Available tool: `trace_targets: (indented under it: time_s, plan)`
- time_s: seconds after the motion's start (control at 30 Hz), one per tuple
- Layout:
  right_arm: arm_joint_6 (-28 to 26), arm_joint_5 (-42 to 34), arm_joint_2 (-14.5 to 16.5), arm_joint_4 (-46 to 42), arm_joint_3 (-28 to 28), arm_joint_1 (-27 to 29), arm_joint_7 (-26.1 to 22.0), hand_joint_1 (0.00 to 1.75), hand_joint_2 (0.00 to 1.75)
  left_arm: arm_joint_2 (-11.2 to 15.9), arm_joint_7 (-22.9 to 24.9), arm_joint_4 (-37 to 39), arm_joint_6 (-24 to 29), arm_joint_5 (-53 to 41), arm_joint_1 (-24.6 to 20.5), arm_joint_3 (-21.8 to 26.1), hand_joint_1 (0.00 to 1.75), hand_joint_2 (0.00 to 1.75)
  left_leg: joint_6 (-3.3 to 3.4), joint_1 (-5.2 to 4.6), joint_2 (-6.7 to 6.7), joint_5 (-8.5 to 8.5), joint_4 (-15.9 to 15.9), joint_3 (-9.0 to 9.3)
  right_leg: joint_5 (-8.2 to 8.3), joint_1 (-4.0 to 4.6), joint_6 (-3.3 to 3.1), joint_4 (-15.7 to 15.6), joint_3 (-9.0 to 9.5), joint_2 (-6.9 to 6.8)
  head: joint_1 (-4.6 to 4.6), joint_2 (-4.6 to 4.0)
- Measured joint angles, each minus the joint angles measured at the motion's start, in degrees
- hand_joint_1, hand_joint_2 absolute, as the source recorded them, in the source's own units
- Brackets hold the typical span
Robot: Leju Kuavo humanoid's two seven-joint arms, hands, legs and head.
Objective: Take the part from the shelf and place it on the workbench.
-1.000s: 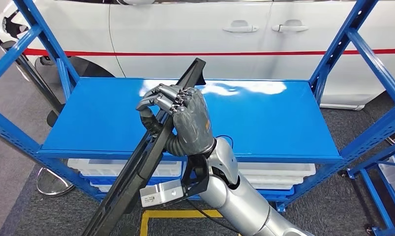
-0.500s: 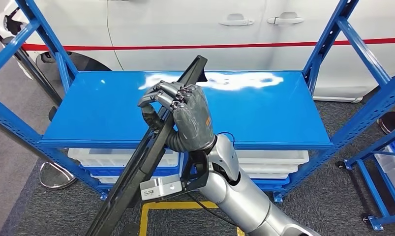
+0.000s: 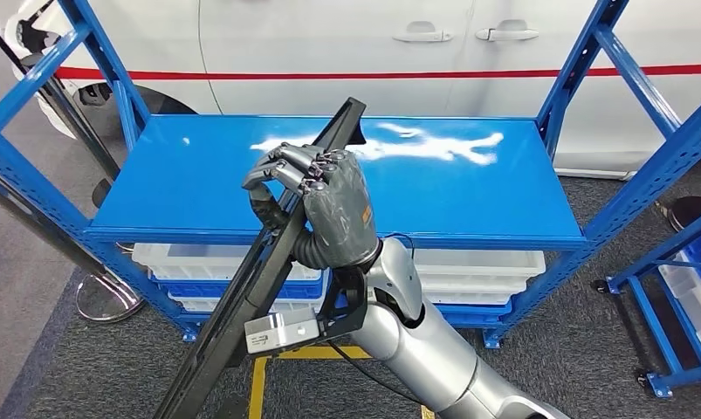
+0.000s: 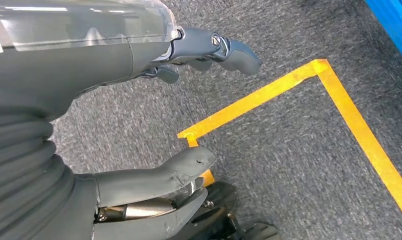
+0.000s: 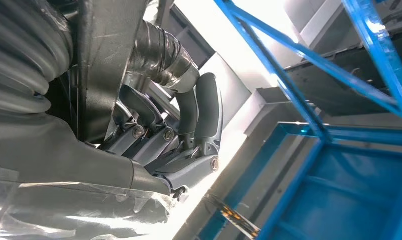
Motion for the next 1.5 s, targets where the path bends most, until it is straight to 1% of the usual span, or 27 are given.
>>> trace_targets:
  time_s: [0.1,0.13,0.17,0.2,0.27,0.33,0.37,0.43,0.5,0.53,0.6,0.67,0.7,0.73,0.83,0.9,0.97,1.0,1.03,1.1,1.13,1.17,1.2,1.23,1.3,1.37,1.5]
  plan:
    - [0.0,0.4,0.0,0.0,0.0,-0.2,0.2,1.75,1.75,-0.1,0.3,0.0,-0.2,-0.3,-0.3,0.0,0.0,1.75,0.75,0.04,0.23,1.45,-0.3,-1.3,-6.83,-0.26,0.74,8.8,-3.16,0.13,0.02,0.0]
    - [0.0,0.4,-0.1,0.0,0.0,-0.3,0.2,1.75,1.75,-0.1,0.4,0.0,-0.3,-0.4,-0.3,0.0,0.0,1.75,0.74,0.03,0.25,1.84,-0.2,-1.89,-8.46,-0.37,0.93,12.0,-4.06,0.13,0.01,0.0]
    - [-0.1,0.4,-0.1,0.0,0.0,-0.2,0.3,1.75,1.75,-0.1,0.5,0.0,-0.4,-0.4,-0.3,0.0,0.0,1.75,0.66,0.04,0.27,2.2,-0.1,-2.46,-8.99,-0.51,1.09,13.7,-4.22,0.12,0.01,0.0]
    - [-0.1,0.4,-0.1,0.0,0.0,-0.2,0.3,1.75,1.75,-0.1,0.6,0.0,-0.4,-0.5,-0.2,0.0,0.0,1.75,0.55,0.06,0.29,2.52,0.0,-3.02,-8.48,-0.66,1.21,13.3,-3.36,0.1,0.02,0.0]
    - [-0.1,0.4,-0.2,0.0,0.0,-0.3,0.4,1.75,1.75,-0.1,0.7,0.0,-0.5,-0.5,-0.3,0.0,0.0,1.75,0.22,0.14,0.28,2.97,0.6,-4.0,-5.97,-0.92,1.28,7.1,1.23,0.06,0.02,0.0]
    - [-0.1,0.4,-0.1,0.0,0.0,-0.4,0.4,1.75,1.75,-0.1,0.7,0.0,-0.6,-0.5,-0.4,0.0,0.0,1.75,-0.28,0.1,0.25,3.24,1.2,-4.79,-4.44,-0.81,0.88,1.1,5.04,0.12,0.01,0.0]
    - [-0.2,0.5,-0.1,0.0,0.0,-0.4,0.4,1.75,1.75,-0.1,0.7,0.0,-0.6,-0.5,-0.4,0.0,0.0,1.75,-0.59,0.06,0.25,3.41,1.5,-5.04,-4.35,-0.7,0.55,-0.2,5.66,0.18,0.0,0.0]
    - [-0.2,0.5,-0.1,0.0,0.0,-0.4,0.5,1.75,1.75,-0.1,0.7,0.0,-0.6,-0.5,-0.4,0.0,0.0,1.75,-1.38,0.08,0.23,3.89,1.5,-5.31,-3.93,-0.5,-0.27,-0.5,5.29,0.26,0.01,0.0]
    - [-0.2,0.5,0.0,0.0,0.0,-0.5,0.5,1.75,1.75,-0.1,0.7,0.0,-0.6,-0.5,-0.4,0.0,0.0,1.75,-2.05,0.31,0.18,2.92,2.6,-6.03,-3.24,-0.57,-1.23,-0.9,4.87,0.15,-0.01,0.0]
    - [-0.2,0.5,0.0,0.0,0.0,-0.5,0.5,1.75,1.75,-0.1,0.7,0.0,-0.6,-0.5,-0.4,0.0,0.0,1.75,-2.31,0.42,0.15,1.27,4.4,-6.84,-2.78,-0.63,-1.68,-1.1,4.53,0.08,-0.02,0.0]
    - [-0.2,0.5,0.1,0.0,0.0,-0.5,0.5,1.75,1.75,-0.1,0.7,0.0,-0.6,-0.5,-0.4,0.0,0.0,1.75,-2.76,0.57,0.13,-3.51,11.1,-9.28,-1.94,-0.55,-2.17,-1.1,3.5,-0.01,-0.03,0.0]
    - [-0.2,0.5,0.1,0.1,0.0,-0.5,0.6,1.75,1.75,-0.1,0.7,0.0,-0.6,-0.5,-0.4,0.0,0.0,1.75,-3.02,0.62,0.15,-6.19,16.7,-10.68,-1.05,-0.37,-2.26,-1.1,2.31,-0.04,-0.02,0.0]
    - [-0.3,0.5,0.1,0.1,0.0,-0.5,0.6,1.75,1.75,-0.1,0.7,0.0,-0.6,-0.5,-0.4,0.0,0.0,1.75,-3.03,0.62,0.15,-5.99,16.9,-10.02,-0.6,-0.31,-2.22,-1.0,1.72,-0.04,-0.02,0.0]
    - [-0.3,0.5,0.1,0.1,0.0,-0.5,0.6,1.75,1.75,-0.1,0.8,0.0,-0.6,-0.5,-0.4,0.0,0.0,1.75,-2.95,0.62,0.15,-4.95,14.9,-8.27,-0.16,-0.27,-2.15,-1.0,1.19,-0.03,-0.02,0.0]
    - [-0.3,0.8,0.1,-0.1,0.0,-0.6,0.7,1.75,1.75,-0.1,0.7,0.0,-0.6,-0.7,-0.6,0.0,0.0,1.75,-2.23,0.35,0.08,-2.15,4.1,-0.71,1.03,-0.18,-1.6,-1.0,0.09,0.02,-0.01,0.0]
    - [-0.4,1.2,0.2,-0.4,0.0,-0.7,0.8,1.75,1.75,-0.1,0.7,0.0,-0.6,-0.9,-0.7,0.0,0.0,1.75,-1.61,-0.06,0.01,-1.91,1.1,0.73,1.72,-0.23,-0.9,-1.0,-0.14,-0.02,-0.02,0.0]
    - [-0.5,1.4,0.2,-0.5,0.0,-0.8,0.9,1.75,1.75,-0.1,0.7,0.0,-0.6,-1.0,-0.7,0.0,0.0,1.75,-0.88,-0.14,0.09,-1.1,0.7,0.35,2.12,-0.37,-0.14,-1.0,-0.26,-0.01,-0.03,0.0]
    - [-0.5,1.5,0.1,-0.6,0.0,-0.9,1.0,1.75,1.75,0.0,0.7,0.0,-0.6,-1.0,-0.8,0.0,0.0,1.75,-0.45,-0.07,0.2,-0.5,0.4,0.15,1.4,-0.41,0.17,-0.5,-0.58,0.03,-0.01,0.0]
    - [-0.5,1.5,0.1,-0.6,0.0,-0.9,1.0,1.75,1.75,0.0,0.7,0.0,-0.7,-1.1,-0.8,0.0,0.0,1.75,0.0,0.04,0.31,0.2,0.1,-0.17,-0.23,-0.44,0.4,1.0,-1.19,0.08,-0.01,0.0]
    - [-0.6,1.7,0.1,-0.7,0.0,-0.9,1.1,1.75,1.75,0.0,0.7,0.0,-1.0,-1.2,-0.9,0.0,0.0,1.75,0.5,0.08,0.42,1.38,-0.1,-1.33,-5.42,-0.5,0.67,7.0,-3.18,0.14,0.01,0.0]
    - [-0.7,1.8,0.0,-0.7,0.0,-0.9,1.1,1.75,1.75,0.0,0.8,0.0,-1.1,-1.3,-0.9,0.0,0.0,1.75,0.57,0.05,0.43,1.89,-0.1,-2.03,-7.56,-0.51,0.79,10.4,-4.12,0.15,0.0,0.0]
    - [-0.8,2.1,0.0,-0.7,0.0,-0.9,1.2,1.75,1.75,0.0,0.9,0.0,-1.3,-1.5,-0.8,0.0,0.0,1.75,0.51,0.03,0.43,2.35,0.0,-2.76,-8.68,-0.53,0.88,13.0,-4.54,0.14,0.01,0.0]
    - [-0.9,2.4,-0.1,-0.7,0.0,-0.8,1.4,1.75,1.75,0.1,1.0,0.0,-1.5,-1.7,-0.7,0.0,0.0,1.75,0.44,0.03,0.44,2.81,0.1,-3.49,-8.64,-0.54,0.92,13.9,-4.11,0.13,-0.01,0.0]
    - [-1.1,2.6,-0.2,-0.8,0.0,-0.6,1.5,1.75,1.75,0.1,1.1,0.0,-1.6,-1.9,-0.6,0.0,0.0,1.75,0.32,0.04,0.44,3.24,0.3,-4.21,-7.69,-0.55,0.91,12.7,-2.62,0.12,-0.01,0.0]
    - [-1.2,2.9,-0.3,-1.0,0.0,-0.5,1.7,1.75,1.75,0.1,1.3,0.0,-1.8,-2.2,-0.4,-0.1,0.0,1.75,-0.06,0.03,0.42,3.92,0.8,-5.5,-5.69,-0.54,0.65,5.7,2.67,0.1,-0.01,0.0]
    - [-1.3,3.1,-0.4,-1.2,0.0,-0.4,1.7,1.75,1.75,0.2,1.3,0.0,-1.9,-2.2,-0.3,-0.1,0.0,1.75,-0.64,-0.01,0.41,4.48,1.2,-6.26,-5.04,-0.25,0.11,0.1,6.15,0.16,-0.01,0.0]
    - [-1.7,3.3,-0.4,-1.4,0.0,-0.2,2.0,1.75,1.75,0.2,1.5,0.0,-2.0,-2.7,-0.3,-0.3,0.0,1.75,-2.02,0.16,0.32,4.96,1.7,-6.94,-3.9,-0.1,-1.45,-1.2,5.85,0.17,-0.02,0.0]
